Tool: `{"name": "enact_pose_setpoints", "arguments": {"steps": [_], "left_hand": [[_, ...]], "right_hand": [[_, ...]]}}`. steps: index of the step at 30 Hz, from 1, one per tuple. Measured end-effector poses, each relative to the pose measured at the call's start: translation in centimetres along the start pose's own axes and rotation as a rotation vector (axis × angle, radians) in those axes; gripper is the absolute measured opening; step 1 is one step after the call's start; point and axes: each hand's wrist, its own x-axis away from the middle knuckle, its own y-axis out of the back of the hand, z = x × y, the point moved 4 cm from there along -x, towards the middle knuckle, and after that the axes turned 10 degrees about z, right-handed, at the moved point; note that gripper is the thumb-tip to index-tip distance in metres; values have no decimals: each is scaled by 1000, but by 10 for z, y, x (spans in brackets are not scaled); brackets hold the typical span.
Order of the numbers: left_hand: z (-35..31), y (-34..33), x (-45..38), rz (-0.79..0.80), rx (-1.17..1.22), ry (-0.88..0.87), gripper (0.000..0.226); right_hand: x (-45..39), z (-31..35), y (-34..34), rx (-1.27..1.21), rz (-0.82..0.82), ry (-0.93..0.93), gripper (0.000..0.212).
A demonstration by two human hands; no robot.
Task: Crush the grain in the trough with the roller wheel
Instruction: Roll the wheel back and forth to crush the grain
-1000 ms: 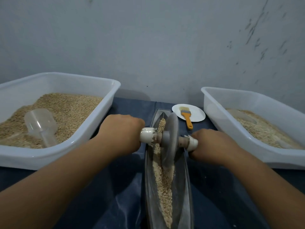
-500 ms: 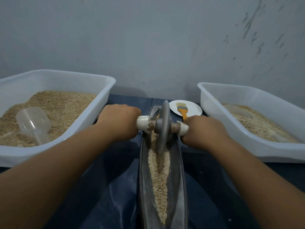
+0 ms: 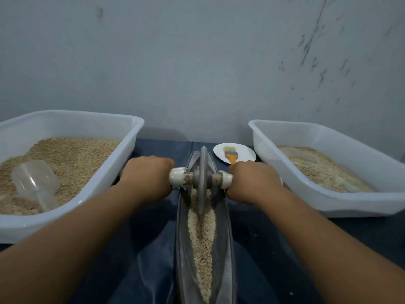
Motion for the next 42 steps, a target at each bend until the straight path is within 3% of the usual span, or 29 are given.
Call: {"name": "enact_pose_setpoints", "arguments": {"steps": [19,25,31,34,38,42], "left_hand": [[-15,10,123,-120,-111,-56,12],[-18,8,119,-246,-105,-96,17],[-18,6,71,-127,-61,-24,19],[-16,4,88,-151,-36,-30,18],[-17,4,135,-340,-82,-185,40],[-12,-7,139,-264,-57,-144,36]], "right_hand": [[126,12,21,50,58,105,15],[113,8,5,20,35,41,16],[75,8,-2,-31,27,-12,21],[83,13,5,6,15,27,19],[119,14,11,103,-67,67,25],[123,17,9,110,-54,82,17]]}}
